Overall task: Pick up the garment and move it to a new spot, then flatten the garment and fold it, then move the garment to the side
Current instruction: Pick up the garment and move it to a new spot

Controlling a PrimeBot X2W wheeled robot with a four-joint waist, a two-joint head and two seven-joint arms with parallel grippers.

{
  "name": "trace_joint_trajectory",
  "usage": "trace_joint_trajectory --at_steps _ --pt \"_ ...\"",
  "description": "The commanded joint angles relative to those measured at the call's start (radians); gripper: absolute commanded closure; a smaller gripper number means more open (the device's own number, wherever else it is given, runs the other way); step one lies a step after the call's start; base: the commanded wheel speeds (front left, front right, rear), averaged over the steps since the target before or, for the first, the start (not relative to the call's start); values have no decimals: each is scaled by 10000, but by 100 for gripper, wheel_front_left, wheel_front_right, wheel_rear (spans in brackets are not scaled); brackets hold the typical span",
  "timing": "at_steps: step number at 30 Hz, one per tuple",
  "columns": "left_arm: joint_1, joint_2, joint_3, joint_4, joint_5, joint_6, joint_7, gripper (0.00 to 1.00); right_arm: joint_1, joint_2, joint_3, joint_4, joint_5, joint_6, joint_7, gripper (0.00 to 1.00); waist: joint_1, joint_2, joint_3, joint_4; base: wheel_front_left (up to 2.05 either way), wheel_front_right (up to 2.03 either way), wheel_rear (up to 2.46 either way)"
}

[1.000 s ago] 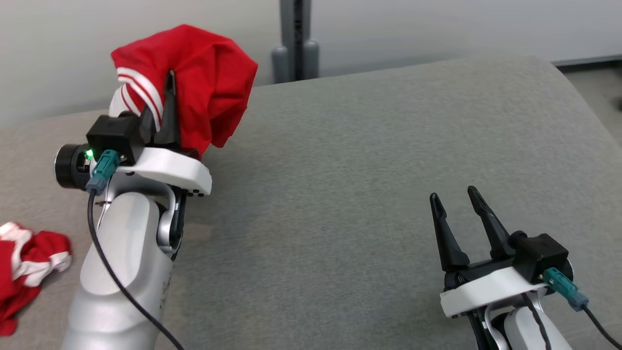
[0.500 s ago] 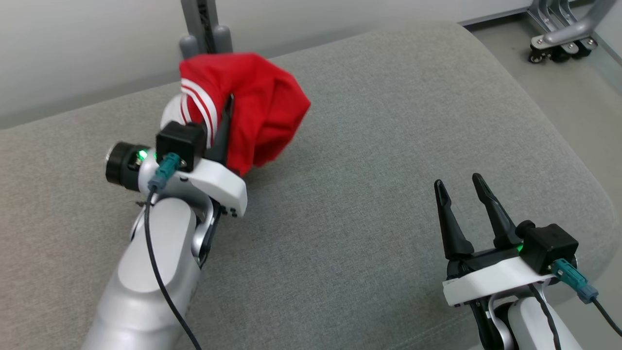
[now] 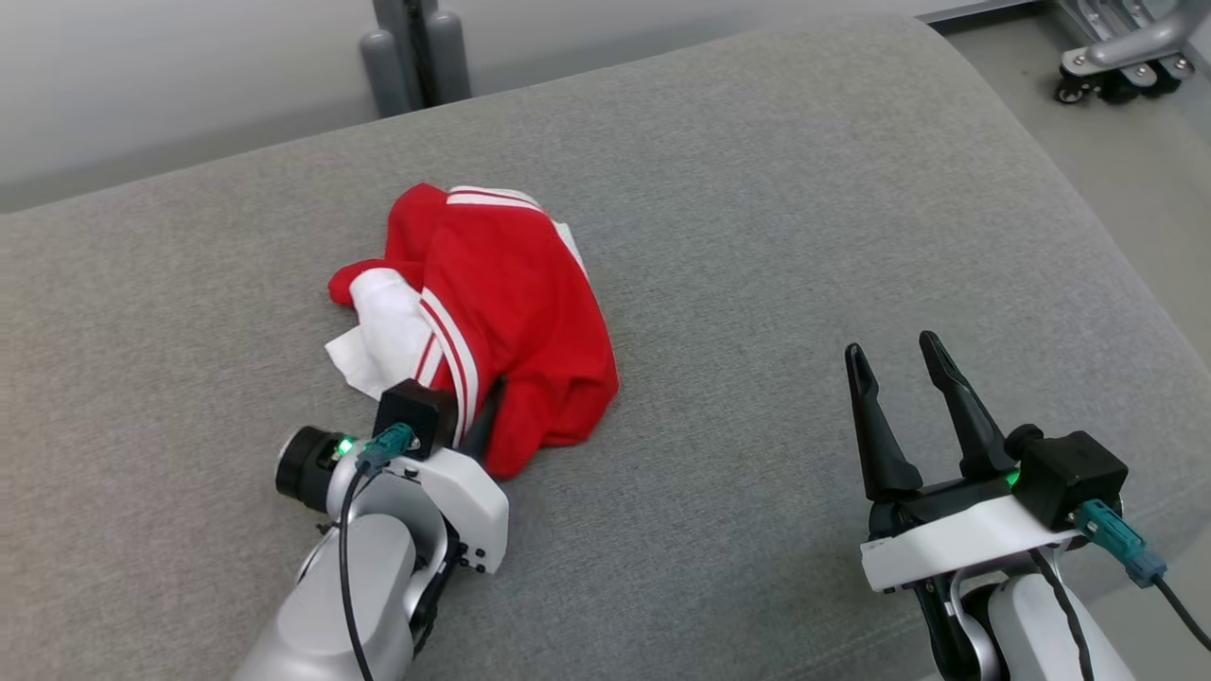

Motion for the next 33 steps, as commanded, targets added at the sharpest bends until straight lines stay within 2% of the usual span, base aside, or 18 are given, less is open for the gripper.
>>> trace_joint_trajectory --at_steps 1,5,10,20,27,33 --pt "79 46 -117 -40 -182 35 -32 0 -91 -64 -8 47 -97 19 -20 0 0 0 -45 146 0 0 0" --pt "93 42 -567 -448 -814 286 -143 0 -36 -66 17 88 -132 19 -20 0 0 0 -184 518 0 0 0" --pt "274 44 -643 -1286 -1283 739 -213 0 25 -64 92 77 -177 19 -20 0 0 0 -443 1104 0 0 0" --pt "1812 310 734 -3830 -1130 1405 -220 0 267 -69 302 92 -13 19 -20 0 0 0 -1288 2364 0 0 0" --pt "3436 362 1697 -5034 -1083 1520 -220 0 557 -69 450 229 703 19 -20 0 0 0 -1906 3002 0 0 0" --pt "4564 223 2459 -5943 -803 1739 -222 0 813 -69 177 398 212 19 -18 0 0 0 -2202 3332 0 0 0"
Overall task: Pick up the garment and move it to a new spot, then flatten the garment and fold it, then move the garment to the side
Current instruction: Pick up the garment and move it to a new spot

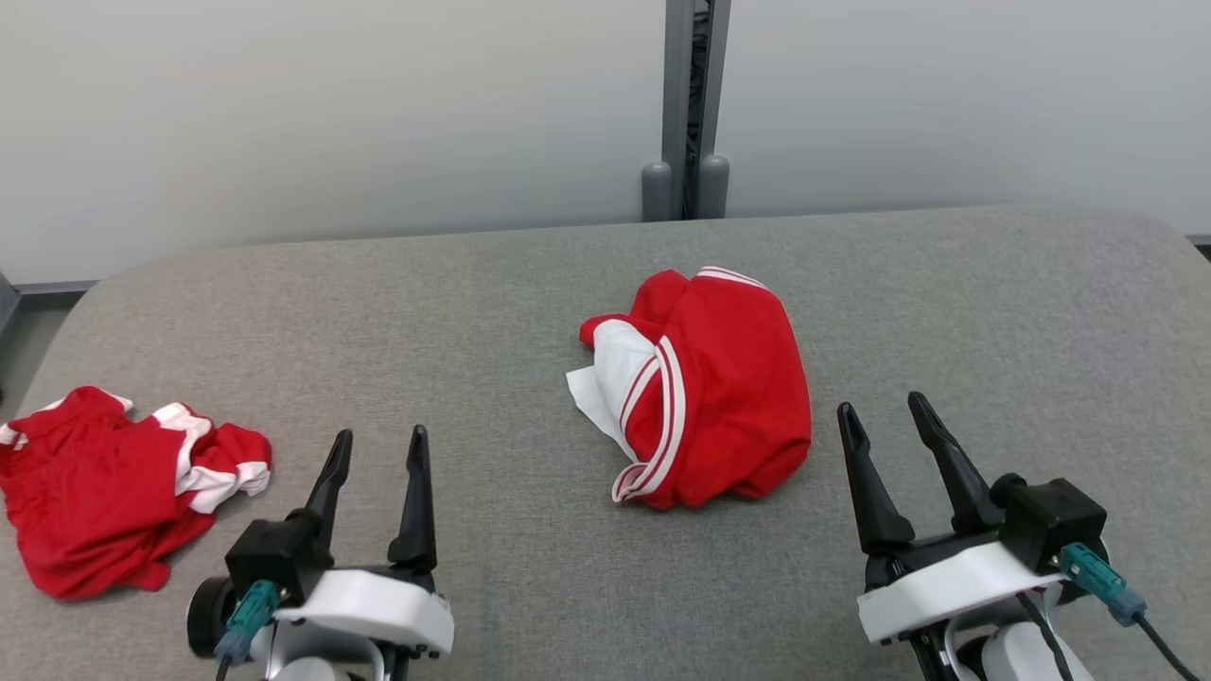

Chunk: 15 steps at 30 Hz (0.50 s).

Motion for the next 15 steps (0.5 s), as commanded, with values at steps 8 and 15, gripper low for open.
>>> trace_joint_trajectory --at_steps 8,15 --pt "1369 -109 939 -1039 599 78 -33 0 674 -76 -273 202 -594 19 -18 0 0 0 -447 250 0 0 0" --pt "2283 -191 1426 -1459 905 -50 -33 0 1326 -71 -338 373 -648 19 -18 0 0 0 -683 316 0 0 0"
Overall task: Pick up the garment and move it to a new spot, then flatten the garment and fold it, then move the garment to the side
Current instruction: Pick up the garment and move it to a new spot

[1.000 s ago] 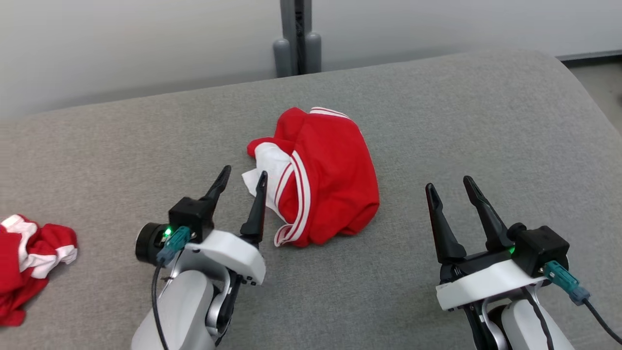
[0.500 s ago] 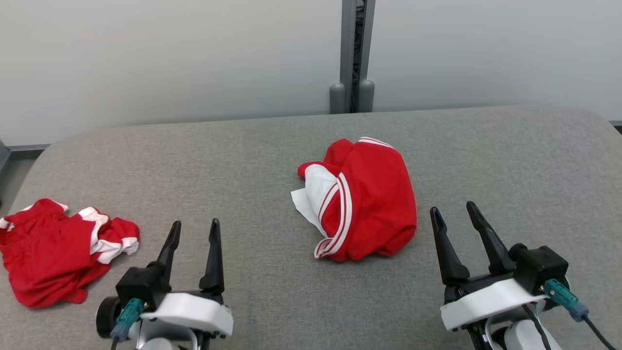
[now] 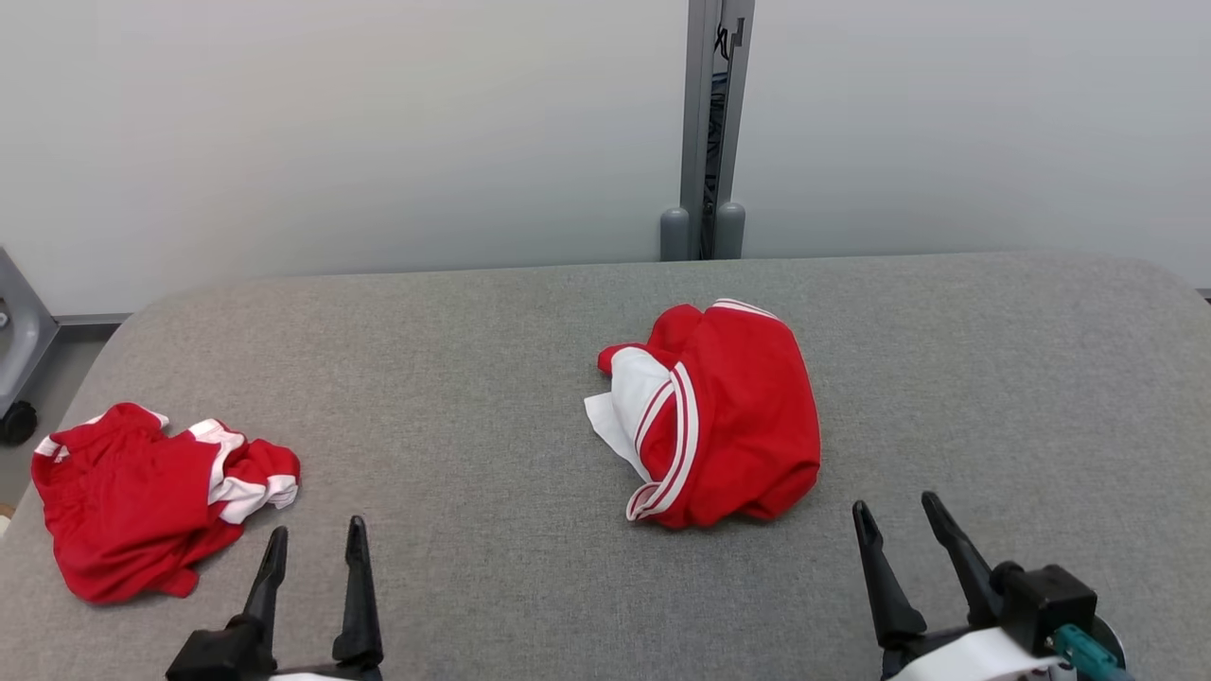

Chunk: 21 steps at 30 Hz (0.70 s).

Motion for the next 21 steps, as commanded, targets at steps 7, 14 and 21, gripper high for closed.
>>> trace_joint_trajectory --at_steps 7,14,21 --pt "512 14 259 18 -600 187 -33 0 382 -67 10 137 234 19 -18 0 0 0 -206 -31 0 0 0" --pt "237 13 161 293 -706 210 -33 0 272 -69 98 161 301 19 -20 0 0 0 -158 -68 0 0 0" --pt "94 12 24 413 -717 195 -33 0 237 -67 78 168 304 19 -20 0 0 0 -62 -103 0 0 0"
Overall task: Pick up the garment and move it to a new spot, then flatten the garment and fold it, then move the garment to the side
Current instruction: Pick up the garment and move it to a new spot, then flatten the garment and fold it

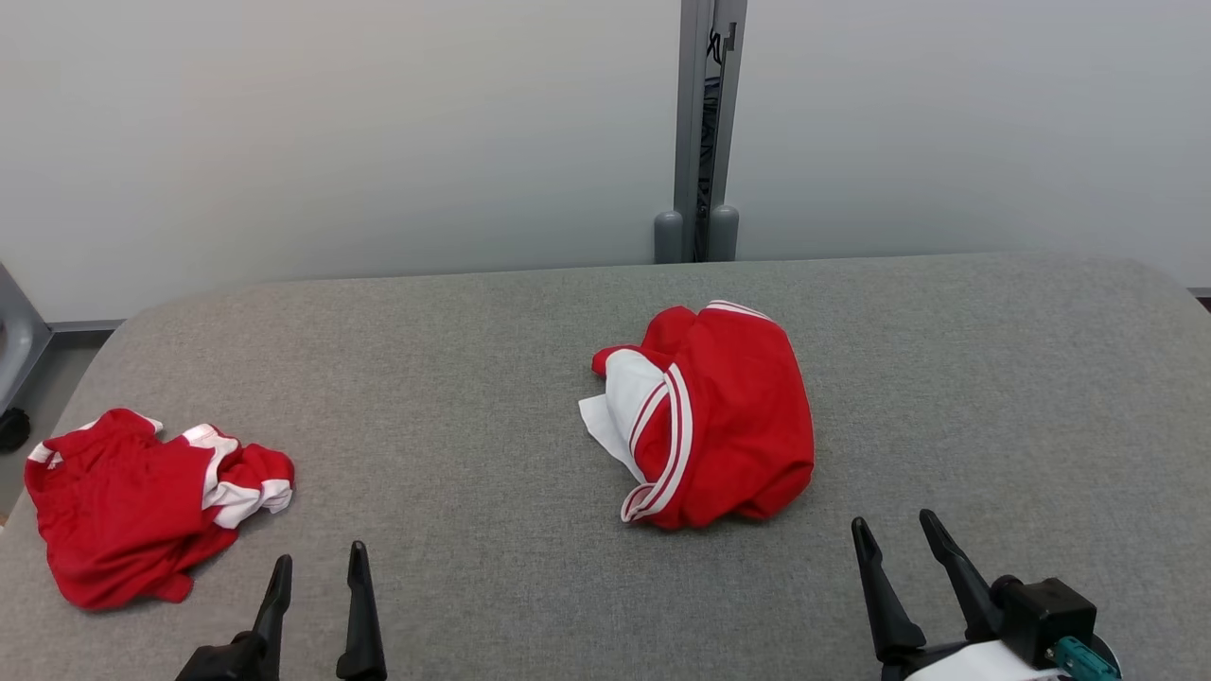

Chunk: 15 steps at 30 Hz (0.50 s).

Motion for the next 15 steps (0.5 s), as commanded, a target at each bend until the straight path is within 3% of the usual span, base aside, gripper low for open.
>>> trace_joint_trajectory --at_steps 1,10,15 --pt "-224 31 -70 37 -58 21 -33 0 -112 -69 19 1 14 19 -20 0 0 0 33 -15 0 0 0" --pt "-887 29 -739 385 -488 -224 -34 0 -262 -72 45 -15 -62 19 -19 0 0 0 275 -101 0 0 0" --pt "-1723 32 -1747 951 -685 -844 -32 0 -393 -71 61 -33 -111 19 -19 0 0 0 546 -238 0 0 0"
